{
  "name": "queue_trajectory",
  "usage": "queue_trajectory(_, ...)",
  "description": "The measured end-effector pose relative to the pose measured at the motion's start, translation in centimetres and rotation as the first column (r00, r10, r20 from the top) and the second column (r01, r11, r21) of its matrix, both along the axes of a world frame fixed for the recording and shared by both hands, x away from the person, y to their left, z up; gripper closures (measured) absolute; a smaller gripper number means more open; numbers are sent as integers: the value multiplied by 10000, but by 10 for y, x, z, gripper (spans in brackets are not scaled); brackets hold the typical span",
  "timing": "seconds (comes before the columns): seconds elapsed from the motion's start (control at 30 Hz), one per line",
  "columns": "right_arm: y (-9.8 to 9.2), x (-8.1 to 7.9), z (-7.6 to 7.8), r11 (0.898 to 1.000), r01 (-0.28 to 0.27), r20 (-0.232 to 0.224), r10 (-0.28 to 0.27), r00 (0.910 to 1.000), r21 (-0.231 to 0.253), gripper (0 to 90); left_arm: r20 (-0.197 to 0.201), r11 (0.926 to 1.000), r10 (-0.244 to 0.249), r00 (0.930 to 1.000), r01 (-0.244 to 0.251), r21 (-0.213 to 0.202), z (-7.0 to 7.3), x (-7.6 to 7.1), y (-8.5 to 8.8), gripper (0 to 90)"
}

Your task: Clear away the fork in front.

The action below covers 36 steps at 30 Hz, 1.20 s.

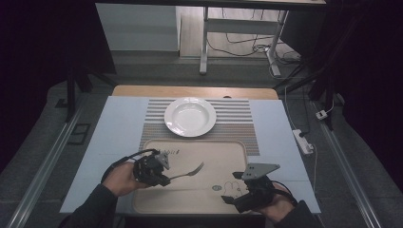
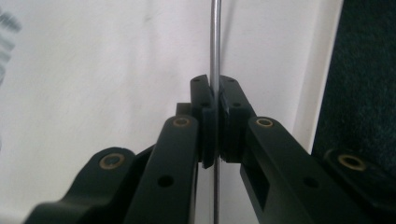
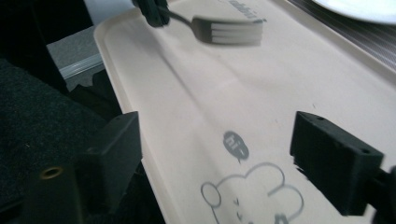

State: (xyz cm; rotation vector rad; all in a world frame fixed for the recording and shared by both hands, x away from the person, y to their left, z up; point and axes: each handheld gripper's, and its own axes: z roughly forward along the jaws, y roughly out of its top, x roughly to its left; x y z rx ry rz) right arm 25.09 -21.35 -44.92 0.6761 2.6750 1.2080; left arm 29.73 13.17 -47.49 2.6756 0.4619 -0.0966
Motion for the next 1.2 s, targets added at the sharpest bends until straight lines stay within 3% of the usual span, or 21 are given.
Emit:
queue_trajectory(0.17, -10, -5, -2, 9992, 403, -12, -403, 9992, 48, 83, -173, 9922, 1237, 9922, -1239, -113, 3, -3, 10, 862)
queue_trajectory(0.33, -22, -11, -4, 9960, 895, 265, -893, 9957, -55, 39, -442, 9678, 2491, 9675, -2503, -261, 3, -8, 19, 863)
queue_trajectory(0.47, -30, -14, -4, 9927, 1201, 320, -1202, 9922, 41, 13, -789, 9237, 3763, 9231, -3805, -458, 2, -12, 28, 862)
queue_trajectory(0.5, -32, -15, -4, 9920, 1263, 331, -1265, 9914, 56, 9, -873, 9075, 4117, 9071, -4168, -519, 1, -13, 30, 863)
queue_trajectory(0.63, -36, -19, -6, 9904, 1382, 351, -1379, 9898, -64, 6, -1089, 8616, 4983, 8601, -5053, -486, -2, -17, 35, 862)
queue_trajectory(0.67, -38, -20, -7, 9901, 1401, 346, -1396, 9896, -128, 6, -1216, 8444, 5250, 8424, -5334, -492, -4, -18, 36, 863)
queue_trajectory(0.7, -38, -20, -7, 9901, 1401, 346, -1396, 9896, -128, 6, -1328, 8334, 5409, 8305, -5505, -481, -5, -19, 36, 863)
queue_trajectory(0.73, -39, -20, -7, 9901, 1399, 337, -1393, 9897, -153, 6, -1519, 8112, 5714, 8065, -5831, -448, -7, -19, 37, 862)
queue_trajectory(0.83, -41, -22, -8, 9891, 1453, 249, -1447, 9892, -223, 6, -1799, 7681, 6272, 7578, -6401, -185, -14, -20, 35, 862)
queue_trajectory(0.87, -42, -22, -8, 9891, 1451, 240, -1445, 9892, -254, 6, -1838, 7543, 6442, 7425, -6565, -82, -16, -20, 35, 862)
queue_trajectory(0.97, -42, -23, -9, 9893, 1421, 219, -1414, 9897, -321, 6, -1704, 7190, 6879, 7055, -6945, 269, -21, -20, 32, 862)
queue_trajectory(1.0, -42, -23, -9, 9894, 1407, 224, -1400, 9899, -349, 6, -1692, 7089, 6988, 6950, -7045, 339, -22, -20, 33, 862)
queue_trajectory(1.1, -43, -24, -10, 9899, 1356, 208, -1349, 9906, -409, 6, -1631, 6981, 7114, 6836, -7141, 521, -25, -20, 32, 862)
queue_trajectory(1.2, -44, -24, -9, 9899, 1348, 203, -1340, 9908, -434, 6, -1537, 6982, 7130, 6841, -7128, 668, -29, -20, 30, 858)
